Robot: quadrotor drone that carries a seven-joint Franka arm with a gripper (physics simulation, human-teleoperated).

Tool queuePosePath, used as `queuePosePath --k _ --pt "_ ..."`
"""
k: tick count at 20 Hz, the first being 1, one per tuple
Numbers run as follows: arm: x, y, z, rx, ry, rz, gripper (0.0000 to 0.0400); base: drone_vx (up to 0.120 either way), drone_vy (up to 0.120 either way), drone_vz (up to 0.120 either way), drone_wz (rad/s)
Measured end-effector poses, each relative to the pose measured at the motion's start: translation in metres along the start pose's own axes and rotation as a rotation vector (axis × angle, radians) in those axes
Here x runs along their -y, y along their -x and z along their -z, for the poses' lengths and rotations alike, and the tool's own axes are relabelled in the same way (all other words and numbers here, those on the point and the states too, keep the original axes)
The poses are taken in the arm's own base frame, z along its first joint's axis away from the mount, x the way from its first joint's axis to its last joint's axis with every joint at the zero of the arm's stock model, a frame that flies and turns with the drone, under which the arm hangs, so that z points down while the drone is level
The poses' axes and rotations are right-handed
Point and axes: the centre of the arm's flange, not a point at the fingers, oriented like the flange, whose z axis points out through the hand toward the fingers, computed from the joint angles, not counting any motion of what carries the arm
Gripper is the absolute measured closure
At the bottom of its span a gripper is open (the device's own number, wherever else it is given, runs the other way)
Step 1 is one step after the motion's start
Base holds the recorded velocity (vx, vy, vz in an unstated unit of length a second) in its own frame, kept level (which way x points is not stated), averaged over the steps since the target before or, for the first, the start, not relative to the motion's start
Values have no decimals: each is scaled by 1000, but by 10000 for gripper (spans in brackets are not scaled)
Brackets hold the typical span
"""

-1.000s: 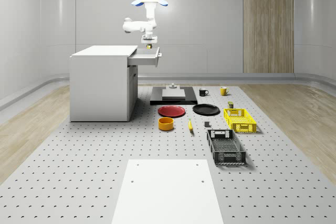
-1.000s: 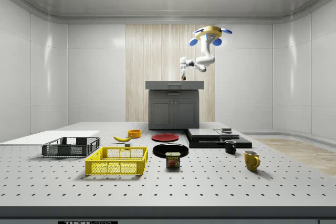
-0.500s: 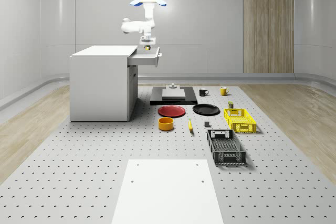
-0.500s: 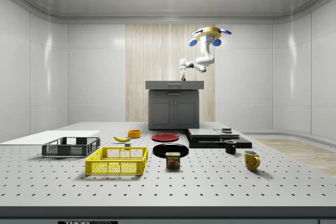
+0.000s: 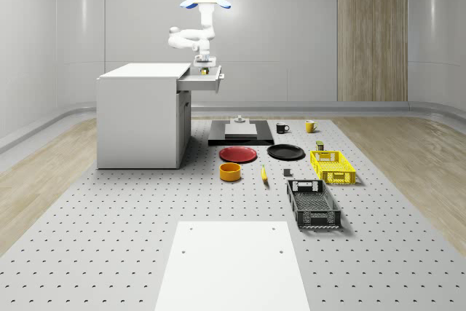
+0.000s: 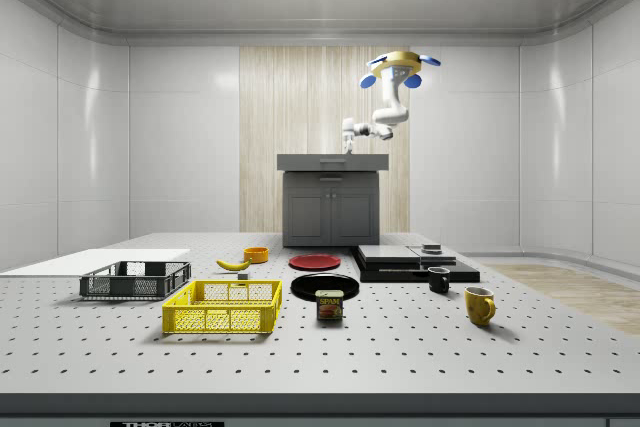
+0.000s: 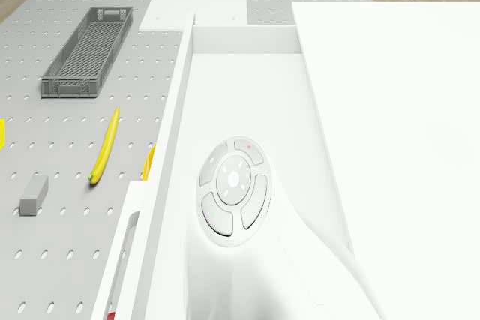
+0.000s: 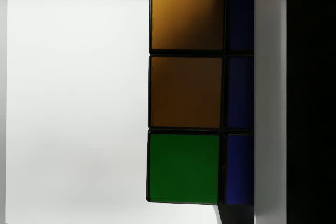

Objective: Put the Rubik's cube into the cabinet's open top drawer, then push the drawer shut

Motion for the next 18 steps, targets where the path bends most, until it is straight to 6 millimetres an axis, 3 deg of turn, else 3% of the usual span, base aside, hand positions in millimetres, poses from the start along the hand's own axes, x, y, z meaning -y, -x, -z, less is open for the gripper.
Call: queuePosePath --k 6,9,18 --pt "0 0 -23 0 0 0 80 0 0 0 0" --pt "0 0 -28 -2 1 0 37 0 0 0 0" --pt "0 0 -1 -5 2 0 4 0 4 0 0"
